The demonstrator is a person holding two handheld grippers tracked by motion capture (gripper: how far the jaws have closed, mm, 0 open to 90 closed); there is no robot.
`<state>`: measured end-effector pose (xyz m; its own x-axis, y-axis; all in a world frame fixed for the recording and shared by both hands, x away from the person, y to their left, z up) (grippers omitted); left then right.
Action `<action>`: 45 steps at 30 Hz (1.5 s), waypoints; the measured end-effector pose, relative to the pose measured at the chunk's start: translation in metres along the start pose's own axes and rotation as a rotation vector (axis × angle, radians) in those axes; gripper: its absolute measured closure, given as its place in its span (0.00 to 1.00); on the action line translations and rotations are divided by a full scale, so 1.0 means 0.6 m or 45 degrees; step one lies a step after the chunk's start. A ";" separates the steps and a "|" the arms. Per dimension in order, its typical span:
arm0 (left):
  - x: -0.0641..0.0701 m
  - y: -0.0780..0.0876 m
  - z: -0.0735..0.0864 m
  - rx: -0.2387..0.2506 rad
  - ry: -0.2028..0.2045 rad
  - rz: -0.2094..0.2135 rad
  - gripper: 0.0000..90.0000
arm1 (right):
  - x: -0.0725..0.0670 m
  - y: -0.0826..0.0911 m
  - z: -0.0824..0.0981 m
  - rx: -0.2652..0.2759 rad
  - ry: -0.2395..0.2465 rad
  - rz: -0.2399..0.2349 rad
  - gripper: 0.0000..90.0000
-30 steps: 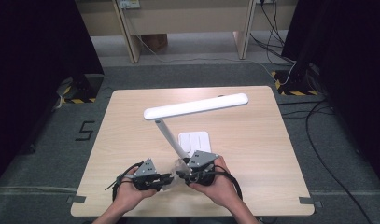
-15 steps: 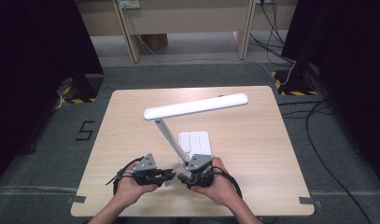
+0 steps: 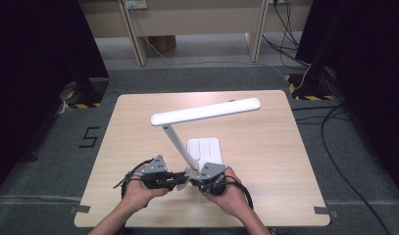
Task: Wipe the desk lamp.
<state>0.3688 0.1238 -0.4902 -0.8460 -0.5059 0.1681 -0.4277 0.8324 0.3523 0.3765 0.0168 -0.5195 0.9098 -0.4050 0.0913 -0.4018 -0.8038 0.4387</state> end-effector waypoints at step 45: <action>-0.069 -0.005 -0.119 0.437 0.034 -0.237 0.60 | 0.078 0.008 0.070 -0.202 -0.166 0.272 0.91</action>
<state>0.4280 0.1261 -0.4323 -0.7372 -0.6574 0.1559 -0.6587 0.7507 0.0511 0.4126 -0.0241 -0.5509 0.7809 -0.6187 0.0855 -0.5523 -0.6201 0.5572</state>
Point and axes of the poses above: each handheld gripper's, and its own axes: y roughly backward along the jaws, z roughly out of its underside, x roughly to its right, the point moved 8 cm from there along -y, roughly forward along the jaws, and after that the axes turned 10 degrees about x, right-handed, at the moved point
